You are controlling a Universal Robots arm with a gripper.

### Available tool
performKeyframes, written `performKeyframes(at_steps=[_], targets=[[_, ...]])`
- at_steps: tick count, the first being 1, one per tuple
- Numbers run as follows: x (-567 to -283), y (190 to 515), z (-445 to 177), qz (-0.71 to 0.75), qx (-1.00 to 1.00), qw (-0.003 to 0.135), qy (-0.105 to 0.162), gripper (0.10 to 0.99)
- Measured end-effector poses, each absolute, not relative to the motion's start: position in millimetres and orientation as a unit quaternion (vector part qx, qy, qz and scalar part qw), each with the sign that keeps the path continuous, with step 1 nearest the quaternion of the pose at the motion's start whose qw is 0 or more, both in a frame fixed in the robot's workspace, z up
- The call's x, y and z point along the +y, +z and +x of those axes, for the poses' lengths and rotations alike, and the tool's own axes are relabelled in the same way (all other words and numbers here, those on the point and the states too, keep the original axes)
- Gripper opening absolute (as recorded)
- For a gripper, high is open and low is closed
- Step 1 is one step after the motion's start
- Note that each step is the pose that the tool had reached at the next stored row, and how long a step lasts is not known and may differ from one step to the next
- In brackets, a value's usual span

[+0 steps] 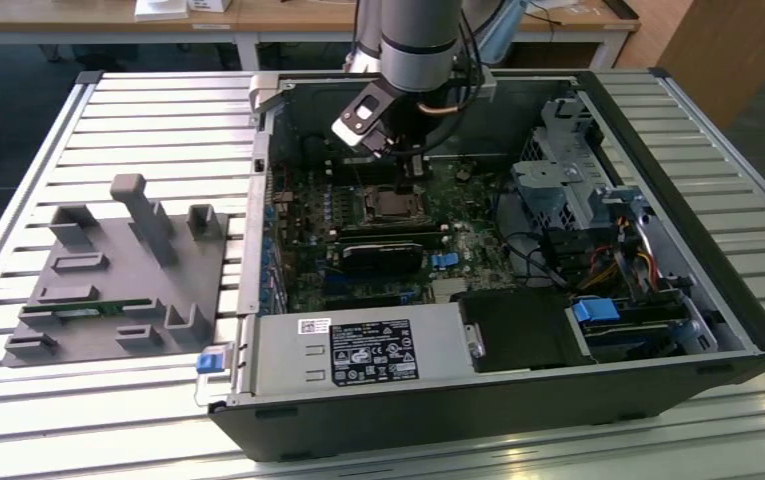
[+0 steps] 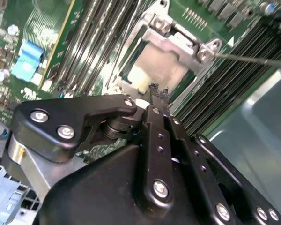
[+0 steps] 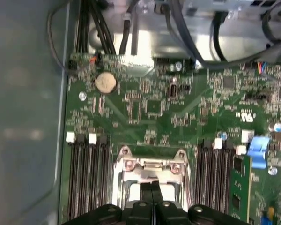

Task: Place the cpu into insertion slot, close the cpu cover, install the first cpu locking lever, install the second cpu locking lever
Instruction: 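Close the cpu cover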

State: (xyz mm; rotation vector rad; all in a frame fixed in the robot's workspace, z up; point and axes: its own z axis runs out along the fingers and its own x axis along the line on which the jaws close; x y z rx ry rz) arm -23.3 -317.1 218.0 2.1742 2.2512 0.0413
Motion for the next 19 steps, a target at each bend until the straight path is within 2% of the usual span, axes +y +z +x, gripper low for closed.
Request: performKeyframes(at_steps=[5, 19], targets=[[-318, 214, -24, 0.695, 0.719, -0.003, 0.004, 0.106], [-320, 213, -43, 0.695, 0.719, -0.003, 0.005, 0.106]])
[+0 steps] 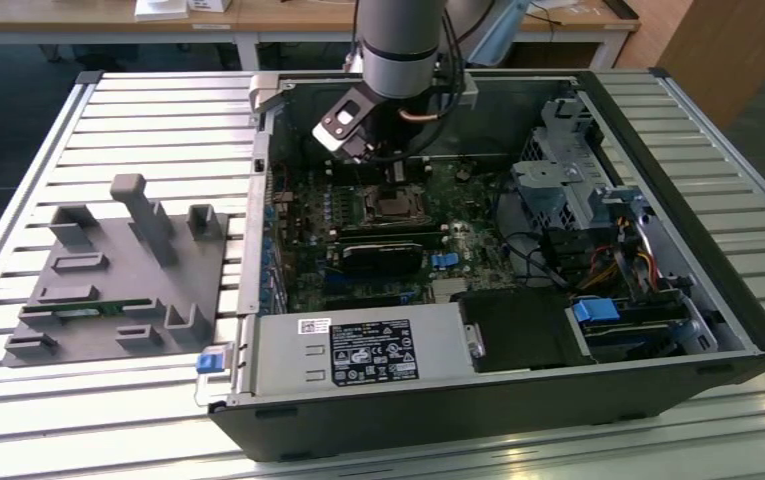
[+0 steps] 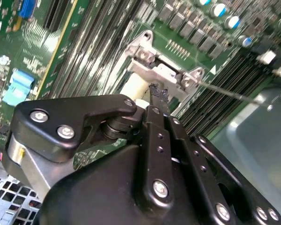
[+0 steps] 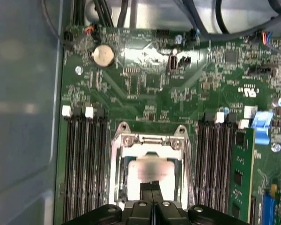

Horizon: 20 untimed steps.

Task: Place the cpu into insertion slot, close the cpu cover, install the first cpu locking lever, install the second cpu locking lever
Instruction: 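Close the cpu cover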

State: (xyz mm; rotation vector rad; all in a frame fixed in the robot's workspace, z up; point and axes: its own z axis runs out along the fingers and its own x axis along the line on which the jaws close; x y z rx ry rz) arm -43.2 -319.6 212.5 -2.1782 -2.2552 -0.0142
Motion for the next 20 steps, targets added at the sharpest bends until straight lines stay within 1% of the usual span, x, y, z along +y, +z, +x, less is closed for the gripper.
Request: performKeyframes(at_steps=[13, 17, 20], targets=[[-320, 197, -53, -0.695, -0.719, 0.004, -0.002, 0.106], [-320, 199, -52, -0.695, -0.719, 0.005, -0.004, 0.106], [-320, 206, -52, -0.695, -0.719, 0.005, -0.004, 0.106]])
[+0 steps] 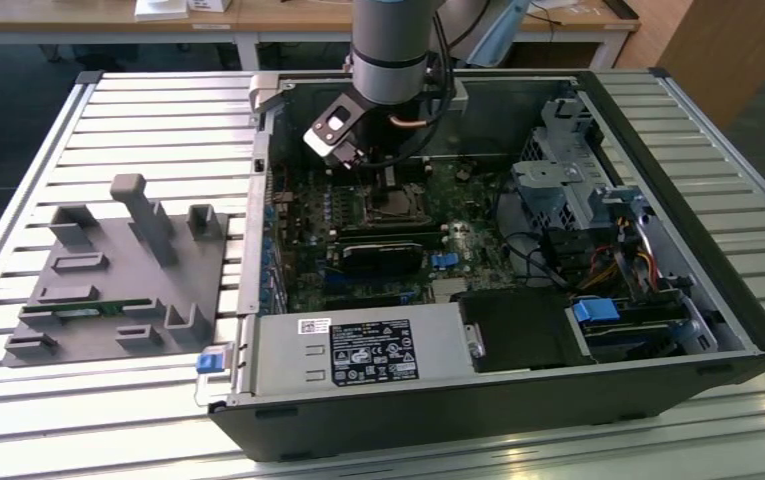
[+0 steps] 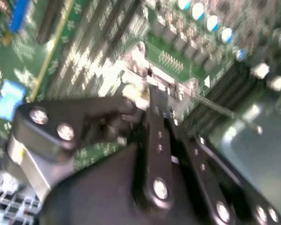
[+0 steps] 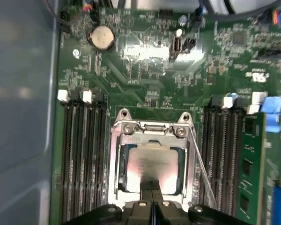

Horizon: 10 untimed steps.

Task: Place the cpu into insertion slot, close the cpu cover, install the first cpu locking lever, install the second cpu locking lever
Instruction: 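Close the cpu cover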

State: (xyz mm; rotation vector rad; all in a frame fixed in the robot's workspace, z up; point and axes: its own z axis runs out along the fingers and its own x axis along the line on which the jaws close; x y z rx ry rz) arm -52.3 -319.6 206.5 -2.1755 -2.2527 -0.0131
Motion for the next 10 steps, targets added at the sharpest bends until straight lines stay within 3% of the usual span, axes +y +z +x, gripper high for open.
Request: performKeyframes(at_steps=[10], targets=[[-319.6, 209.5, -50.7, -0.695, -0.719, 0.005, -0.004, 0.106]])
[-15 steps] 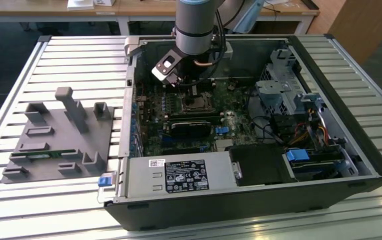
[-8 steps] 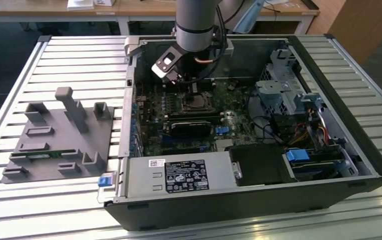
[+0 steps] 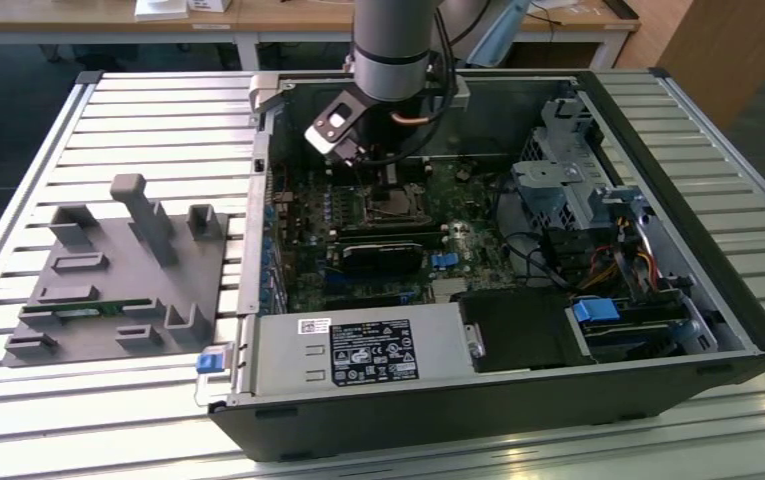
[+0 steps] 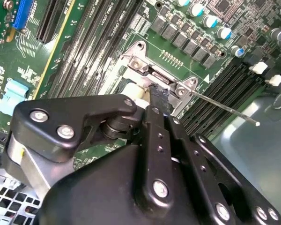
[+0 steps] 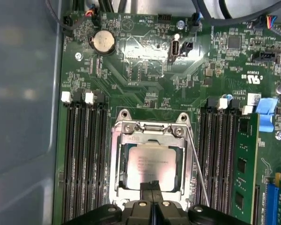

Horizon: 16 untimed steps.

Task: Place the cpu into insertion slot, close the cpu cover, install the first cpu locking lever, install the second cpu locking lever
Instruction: 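Close the cpu cover, then install the first cpu locking lever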

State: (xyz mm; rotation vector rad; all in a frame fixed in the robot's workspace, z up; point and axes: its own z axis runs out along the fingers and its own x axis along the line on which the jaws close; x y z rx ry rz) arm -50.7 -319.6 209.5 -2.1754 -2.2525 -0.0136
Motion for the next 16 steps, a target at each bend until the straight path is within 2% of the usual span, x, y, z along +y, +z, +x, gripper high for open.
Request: performKeyframes(at_steps=[16], targets=[[-319.6, 209.5, -41.7, -0.695, -0.719, 0.005, -0.004, 0.106]])
